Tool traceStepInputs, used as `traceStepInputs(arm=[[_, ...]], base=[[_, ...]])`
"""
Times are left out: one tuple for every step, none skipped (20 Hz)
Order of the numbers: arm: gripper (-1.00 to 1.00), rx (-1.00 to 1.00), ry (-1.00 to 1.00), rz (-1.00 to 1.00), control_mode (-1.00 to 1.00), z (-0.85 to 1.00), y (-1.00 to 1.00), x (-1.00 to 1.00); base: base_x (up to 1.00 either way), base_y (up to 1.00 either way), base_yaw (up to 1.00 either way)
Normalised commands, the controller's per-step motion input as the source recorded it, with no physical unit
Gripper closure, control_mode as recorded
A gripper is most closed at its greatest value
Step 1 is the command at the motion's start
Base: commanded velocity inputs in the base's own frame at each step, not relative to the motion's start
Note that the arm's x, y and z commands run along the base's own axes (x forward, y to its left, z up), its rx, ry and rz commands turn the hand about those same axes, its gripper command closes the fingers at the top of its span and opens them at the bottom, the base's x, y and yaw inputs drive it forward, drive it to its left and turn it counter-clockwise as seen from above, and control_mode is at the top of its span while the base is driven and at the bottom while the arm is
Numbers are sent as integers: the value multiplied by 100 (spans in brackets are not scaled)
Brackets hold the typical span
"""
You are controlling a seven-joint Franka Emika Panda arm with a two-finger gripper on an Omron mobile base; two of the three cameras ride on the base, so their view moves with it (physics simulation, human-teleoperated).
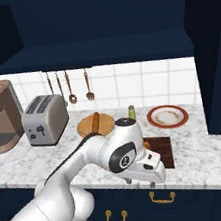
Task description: From the different types of pastries on the counter, select a croissant and place it on the cutting board. Then retrieve a jar of jam from the cabinet and place it alongside the croissant on the cutting board.
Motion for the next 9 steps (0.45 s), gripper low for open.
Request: traceStepInputs(arm=[[-100, -10, 0, 6, -100, 0, 21, -44], [-100, -9, 0, 6, -100, 0, 19, -45], [-100, -9, 0, 6, -100, 0, 18, -50], [-100, -7, 0, 5, -100, 0, 14, -59], [-100, -5, 0, 4, -100, 0, 5, -71], [-100, -3, -1, 1, -100, 0, 0, -86], [-100, 0, -2, 0, -100, 0, 0, -91], [-100, 0, -2, 0, -100, 0, 0, -86], [-100, 0, 0, 0, -100, 0, 0, -70]], base=[[0, 0, 0], [0, 0, 0], [0, 0, 0], [0, 0, 0], [0, 0, 0], [0, 0, 0], [0, 0, 0], [0, 0, 0], [0, 0, 0]])
